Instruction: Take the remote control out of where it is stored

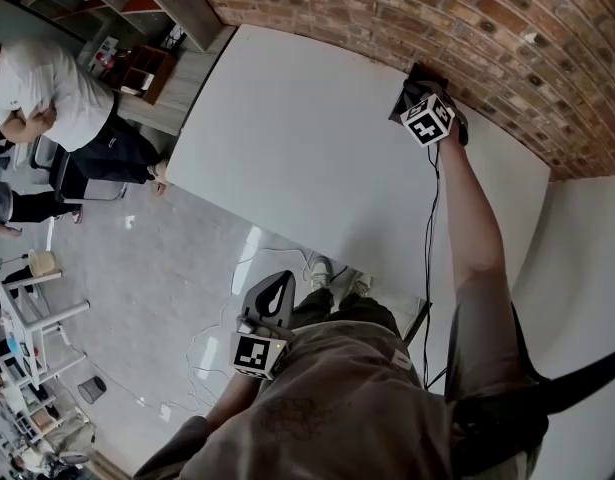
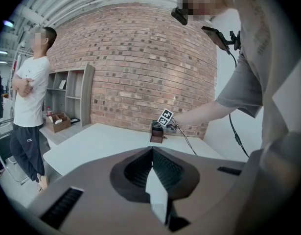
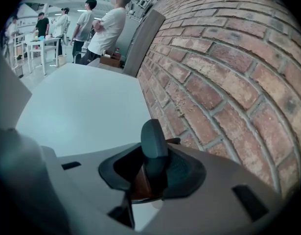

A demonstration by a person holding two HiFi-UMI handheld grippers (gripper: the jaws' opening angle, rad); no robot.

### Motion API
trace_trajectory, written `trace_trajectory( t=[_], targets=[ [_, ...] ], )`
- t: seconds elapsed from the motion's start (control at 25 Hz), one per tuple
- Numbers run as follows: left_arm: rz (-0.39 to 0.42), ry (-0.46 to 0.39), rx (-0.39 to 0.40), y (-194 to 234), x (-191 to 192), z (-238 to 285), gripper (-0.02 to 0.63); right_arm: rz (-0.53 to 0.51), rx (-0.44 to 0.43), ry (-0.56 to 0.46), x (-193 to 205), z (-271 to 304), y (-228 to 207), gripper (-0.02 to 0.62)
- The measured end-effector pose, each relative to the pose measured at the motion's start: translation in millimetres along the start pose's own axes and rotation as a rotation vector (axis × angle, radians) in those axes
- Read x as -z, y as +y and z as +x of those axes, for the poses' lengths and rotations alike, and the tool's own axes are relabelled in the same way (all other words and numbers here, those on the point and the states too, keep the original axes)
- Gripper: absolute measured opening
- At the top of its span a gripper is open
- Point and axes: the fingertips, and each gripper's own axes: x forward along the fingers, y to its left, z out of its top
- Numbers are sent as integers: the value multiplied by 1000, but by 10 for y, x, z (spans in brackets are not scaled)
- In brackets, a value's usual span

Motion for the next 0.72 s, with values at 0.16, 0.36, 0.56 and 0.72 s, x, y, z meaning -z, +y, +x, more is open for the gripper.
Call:
trace_trajectory(
  t=[0.16,0.36,0.56,0.72],
  targets=[
    [8,10,11,-1,36,-3,11,6,-1,-8,16,-45,24,127],
    [-1,-8,17,-14,-16,12,11,6,1,-15,-9,-77,8,126],
    [-9,-15,21,-8,-9,7,11,19,2,-19,-24,-151,-11,127],
    [5,-13,26,-1,-37,15,11,40,-6,-23,1,-235,51,126]
  ],
)
